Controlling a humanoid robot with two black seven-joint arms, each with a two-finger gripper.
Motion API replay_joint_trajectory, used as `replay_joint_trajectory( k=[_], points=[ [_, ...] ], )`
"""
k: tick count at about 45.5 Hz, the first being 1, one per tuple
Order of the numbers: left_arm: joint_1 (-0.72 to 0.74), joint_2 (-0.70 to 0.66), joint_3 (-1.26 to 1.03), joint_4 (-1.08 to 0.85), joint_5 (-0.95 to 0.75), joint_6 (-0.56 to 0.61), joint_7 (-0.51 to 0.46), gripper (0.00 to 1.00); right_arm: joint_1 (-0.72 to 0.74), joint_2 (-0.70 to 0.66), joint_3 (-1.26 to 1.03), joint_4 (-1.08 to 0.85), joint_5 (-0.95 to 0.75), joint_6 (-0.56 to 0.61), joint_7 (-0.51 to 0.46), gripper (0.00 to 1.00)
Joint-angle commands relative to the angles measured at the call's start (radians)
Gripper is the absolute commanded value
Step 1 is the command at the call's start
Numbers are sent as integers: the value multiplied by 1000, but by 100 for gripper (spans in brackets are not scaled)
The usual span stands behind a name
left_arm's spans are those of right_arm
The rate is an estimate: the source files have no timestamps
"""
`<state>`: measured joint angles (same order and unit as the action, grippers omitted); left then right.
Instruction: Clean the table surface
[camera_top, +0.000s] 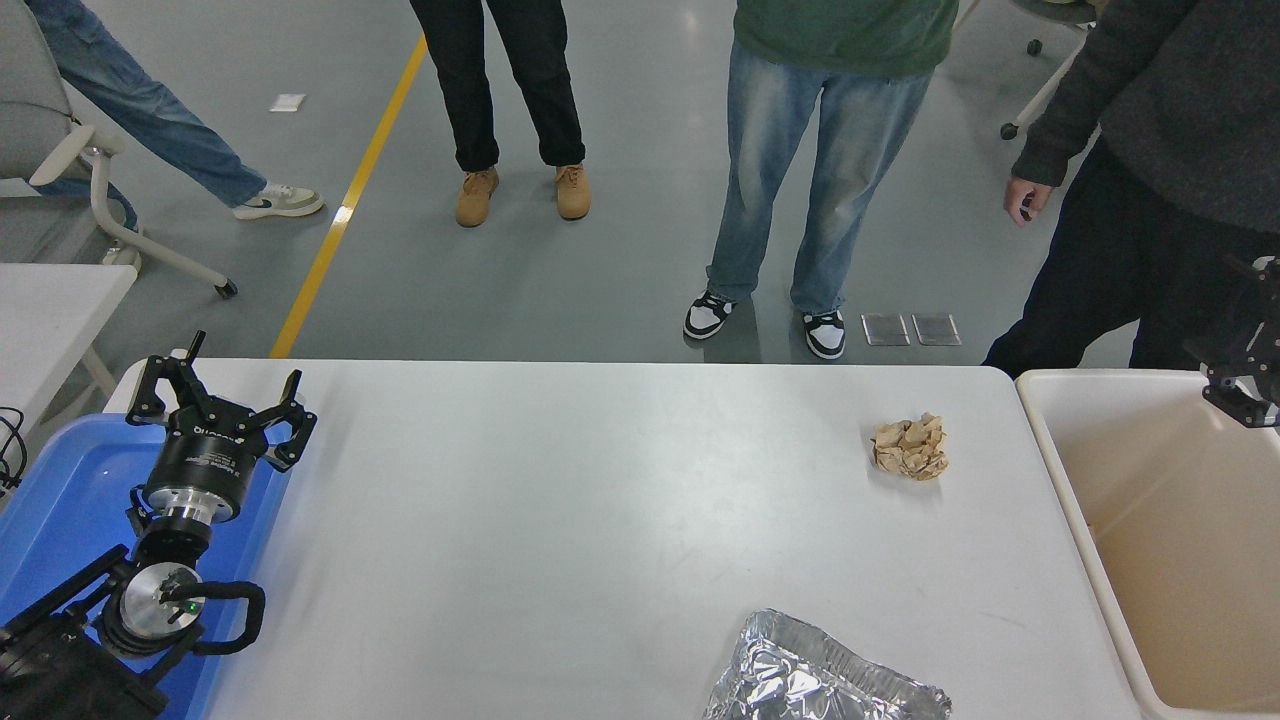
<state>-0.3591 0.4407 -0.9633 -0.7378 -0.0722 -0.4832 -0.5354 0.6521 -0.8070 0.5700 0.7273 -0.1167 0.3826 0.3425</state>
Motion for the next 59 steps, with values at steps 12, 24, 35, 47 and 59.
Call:
replay_joint_trajectory(
  k=[12, 24, 35, 47, 59],
  points=[
    [-1, 0, 0, 0, 0, 0, 0, 99, -215, 210, 266, 116, 22, -7, 158, 99],
    [-1, 0, 0, 0, 0, 0, 0, 99, -241, 321, 268, 72, 22, -60, 161, 99],
    [-1, 1, 0, 0, 0, 0, 0, 99, -241, 365, 254, 41, 22, -215, 153, 99],
    [-1, 0, 0, 0, 0, 0, 0, 99, -235, 373, 248, 53, 22, -300, 144, 99],
    [-1, 0, 0, 0, 0, 0, 0, 99, -203, 373, 251, 47, 22, -297, 144, 99]
  ],
)
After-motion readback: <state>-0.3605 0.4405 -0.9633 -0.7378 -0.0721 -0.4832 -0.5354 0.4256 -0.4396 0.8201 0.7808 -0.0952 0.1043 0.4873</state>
